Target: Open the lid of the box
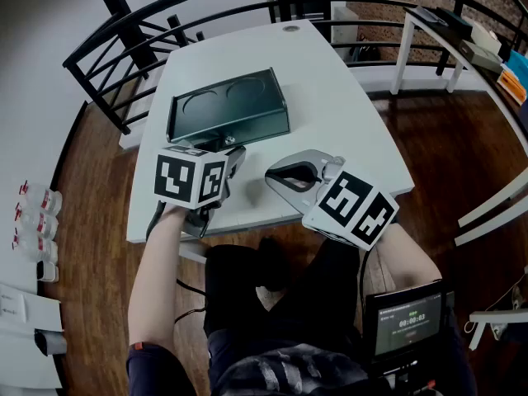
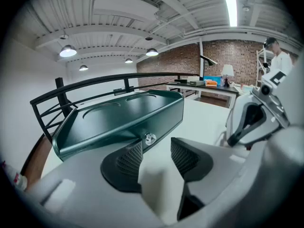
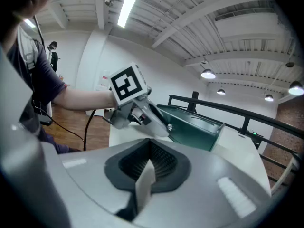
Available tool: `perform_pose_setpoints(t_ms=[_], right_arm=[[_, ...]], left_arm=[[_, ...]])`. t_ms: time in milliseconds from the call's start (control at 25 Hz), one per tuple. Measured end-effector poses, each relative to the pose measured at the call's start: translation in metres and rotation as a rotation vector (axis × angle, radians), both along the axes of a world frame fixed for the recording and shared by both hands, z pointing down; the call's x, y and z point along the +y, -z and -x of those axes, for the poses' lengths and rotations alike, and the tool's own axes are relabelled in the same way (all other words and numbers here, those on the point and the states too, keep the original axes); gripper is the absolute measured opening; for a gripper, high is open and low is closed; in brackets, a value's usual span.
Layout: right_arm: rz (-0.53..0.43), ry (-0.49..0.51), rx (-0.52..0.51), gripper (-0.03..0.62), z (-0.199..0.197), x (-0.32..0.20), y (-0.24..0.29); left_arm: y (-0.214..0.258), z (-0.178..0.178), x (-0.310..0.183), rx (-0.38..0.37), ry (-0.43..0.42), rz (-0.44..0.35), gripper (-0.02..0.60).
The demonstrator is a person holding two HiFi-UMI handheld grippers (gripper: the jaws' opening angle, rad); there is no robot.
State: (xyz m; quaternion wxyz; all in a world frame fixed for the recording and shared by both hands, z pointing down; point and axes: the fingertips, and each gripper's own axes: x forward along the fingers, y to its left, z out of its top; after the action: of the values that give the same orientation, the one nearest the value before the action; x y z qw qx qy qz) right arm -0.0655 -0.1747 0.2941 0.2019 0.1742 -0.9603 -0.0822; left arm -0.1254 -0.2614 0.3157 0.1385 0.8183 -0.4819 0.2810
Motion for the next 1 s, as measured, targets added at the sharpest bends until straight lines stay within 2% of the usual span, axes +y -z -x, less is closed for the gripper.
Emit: perform_pose_setpoints(t_ms=[120, 280, 320, 400, 560, 800, 1000], right_arm=[[-0.027, 0.016, 0.045, 0.003, -0.002, 0.010, -0.008], [-0.109, 0.016, 0.124, 0.003, 0.000, 0.013, -0.018], [-0.108, 0.014, 0.125, 0.003, -0.001, 0.012, -0.019], [-0.067, 0.015, 0.097, 0.003, -0.003, 0.011, -0.017], [0.000, 0.013, 0.057, 0.003, -0.003, 0.008, -0.013], [0.007, 0.012, 0.063, 0.003, -0.004, 0.006, -0.015], [0.032, 0.011, 0.048, 0.003, -0.008, 0.004, -0.013]], left_arm=[[-0.002, -0.004, -0.002, 0.059, 0.051, 0.011, 0.179], [-0.002, 0.001, -0.009, 0.139, 0.132, 0.046, 0.146], [-0.003, 0.003, -0.010, 0.164, 0.152, 0.063, 0.101], [-0.004, 0.004, -0.011, 0.191, 0.172, 0.094, 0.088], [-0.004, 0.005, -0.009, 0.176, 0.179, 0.092, 0.086], [-0.004, 0.003, -0.005, 0.200, 0.151, 0.109, 0.083], [-0.002, -0.004, 0.013, 0.162, 0.095, 0.110, 0.083]])
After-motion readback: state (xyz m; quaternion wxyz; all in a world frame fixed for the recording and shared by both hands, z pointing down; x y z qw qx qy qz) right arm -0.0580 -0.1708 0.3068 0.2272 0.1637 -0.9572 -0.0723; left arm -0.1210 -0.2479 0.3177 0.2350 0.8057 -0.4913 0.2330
